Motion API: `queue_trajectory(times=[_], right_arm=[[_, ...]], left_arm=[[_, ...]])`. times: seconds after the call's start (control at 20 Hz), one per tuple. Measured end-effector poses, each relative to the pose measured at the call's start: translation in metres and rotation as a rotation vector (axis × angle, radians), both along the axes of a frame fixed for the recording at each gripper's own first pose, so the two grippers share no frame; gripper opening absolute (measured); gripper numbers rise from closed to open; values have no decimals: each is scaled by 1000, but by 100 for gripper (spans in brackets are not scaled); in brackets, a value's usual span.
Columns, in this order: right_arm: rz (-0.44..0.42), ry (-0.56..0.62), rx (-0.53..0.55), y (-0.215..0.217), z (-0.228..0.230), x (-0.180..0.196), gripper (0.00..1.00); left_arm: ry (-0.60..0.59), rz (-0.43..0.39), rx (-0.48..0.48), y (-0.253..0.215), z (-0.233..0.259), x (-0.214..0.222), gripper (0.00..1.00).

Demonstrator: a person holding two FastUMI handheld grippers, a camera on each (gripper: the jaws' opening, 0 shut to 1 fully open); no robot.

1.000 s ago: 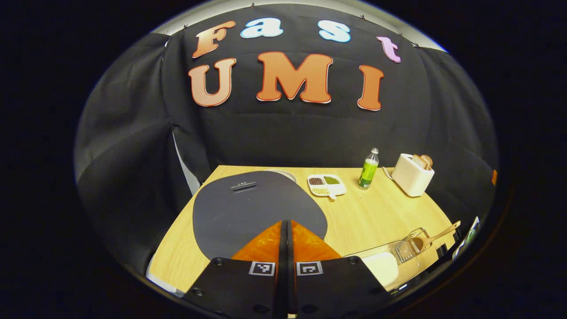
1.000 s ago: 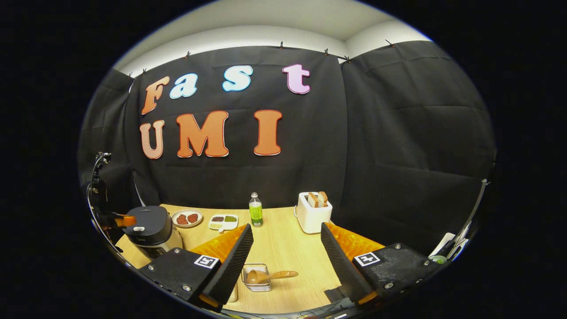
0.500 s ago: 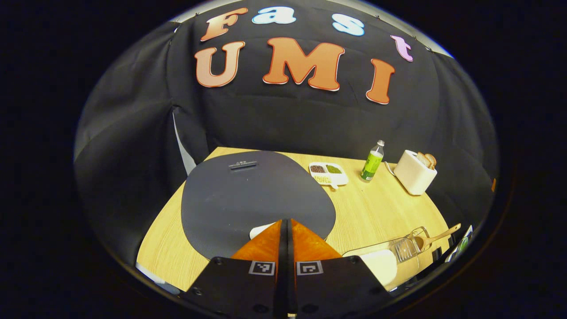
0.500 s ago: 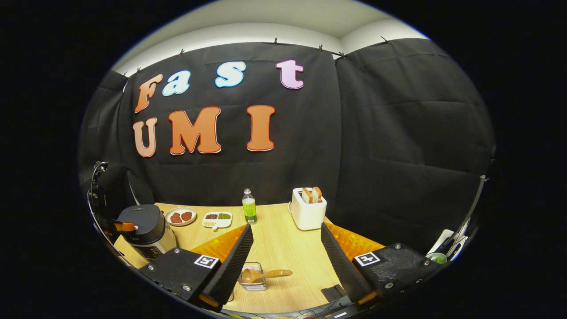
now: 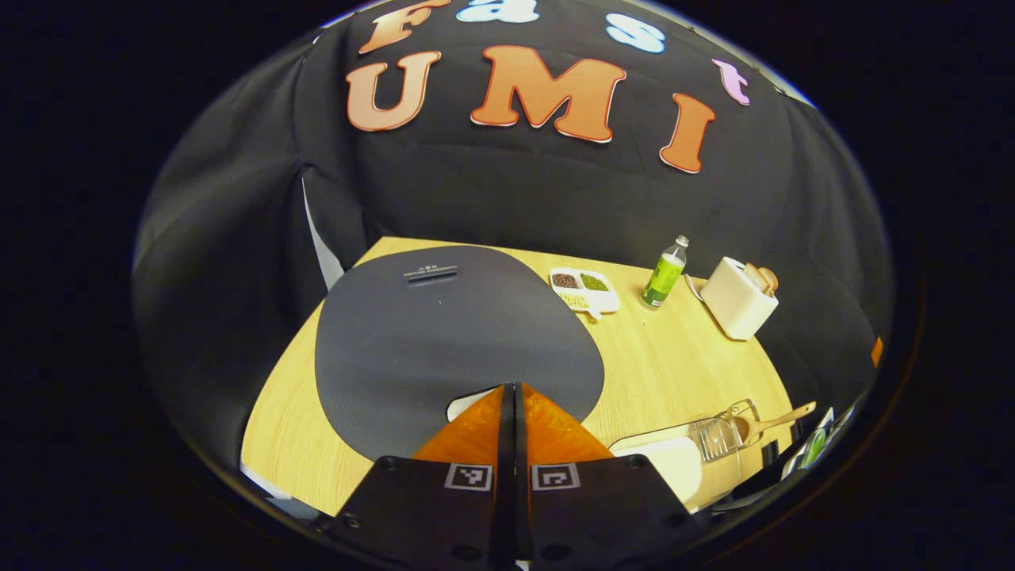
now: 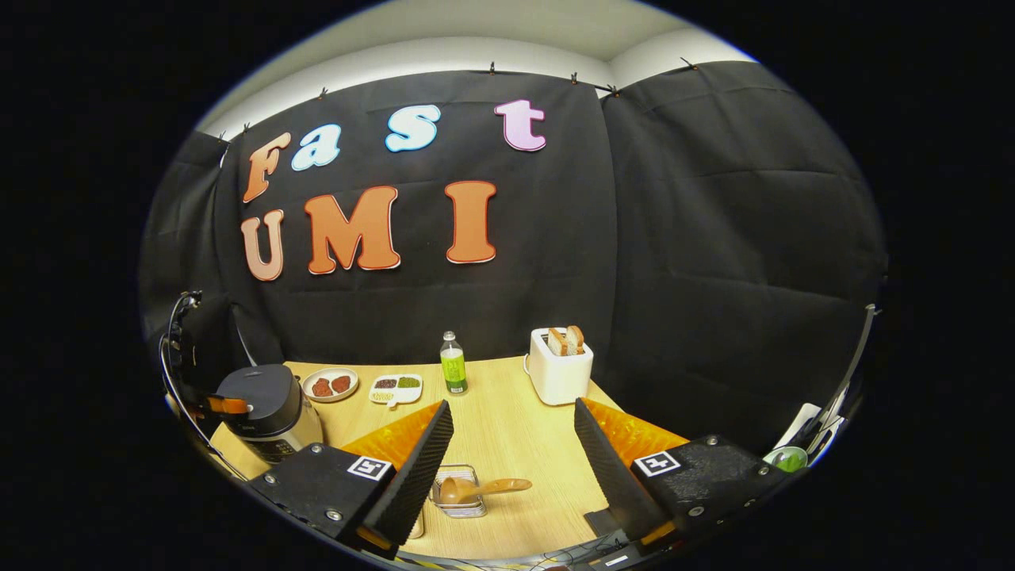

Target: Close the left gripper, press the button to open the rice cooker; take a wooden spoon from the chopstick holder with the right hand, scoop a spoonful of rice and pour it into the rice cooker, then put the wooden spoon back into the chopstick holder.

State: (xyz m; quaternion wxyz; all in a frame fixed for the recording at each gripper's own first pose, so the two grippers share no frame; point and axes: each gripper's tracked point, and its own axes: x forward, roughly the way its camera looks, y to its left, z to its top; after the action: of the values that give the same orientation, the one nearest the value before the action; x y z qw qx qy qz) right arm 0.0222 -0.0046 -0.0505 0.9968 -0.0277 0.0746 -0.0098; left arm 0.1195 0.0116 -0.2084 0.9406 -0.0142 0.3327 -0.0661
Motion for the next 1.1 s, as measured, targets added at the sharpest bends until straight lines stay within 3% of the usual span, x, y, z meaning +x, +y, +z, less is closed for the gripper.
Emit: queue_trajectory(times=[0.1,0.15,0.3,0.35,0.4,0.45,0.65,0.7,0.75,0.95,1.05,1.1], right_arm=[[10,-10,-2,1,4,-4,100],[12,-12,-3,0,5,-5,95],[17,-34,5,-3,15,-11,95],[16,-45,5,-4,19,-12,100],[12,-55,4,-8,22,-13,100],[5,-63,5,-12,23,-16,95],[-7,-61,31,-21,22,-18,96],[-7,-60,34,-23,21,-18,95],[-7,-61,36,-24,20,-19,95],[8,-68,47,-26,18,-16,96],[15,-74,67,-27,15,-12,100],[15,-78,77,-28,12,-9,95]], left_arm=[[-11,-10,25,2,2,2,5],[-21,-3,33,1,3,2,5],[-79,30,47,1,14,0,5],[-101,42,57,1,24,-2,4],[-144,49,66,0,40,-1,1],[-195,58,78,1,62,1,4],[-388,66,51,-6,154,-8,4],[-421,71,49,-5,171,-13,0],[-454,77,48,-4,185,-19,4],[-512,79,31,-7,215,-45,4],[-554,116,86,5,227,-55,1],[-565,126,103,7,230,-60,4]])
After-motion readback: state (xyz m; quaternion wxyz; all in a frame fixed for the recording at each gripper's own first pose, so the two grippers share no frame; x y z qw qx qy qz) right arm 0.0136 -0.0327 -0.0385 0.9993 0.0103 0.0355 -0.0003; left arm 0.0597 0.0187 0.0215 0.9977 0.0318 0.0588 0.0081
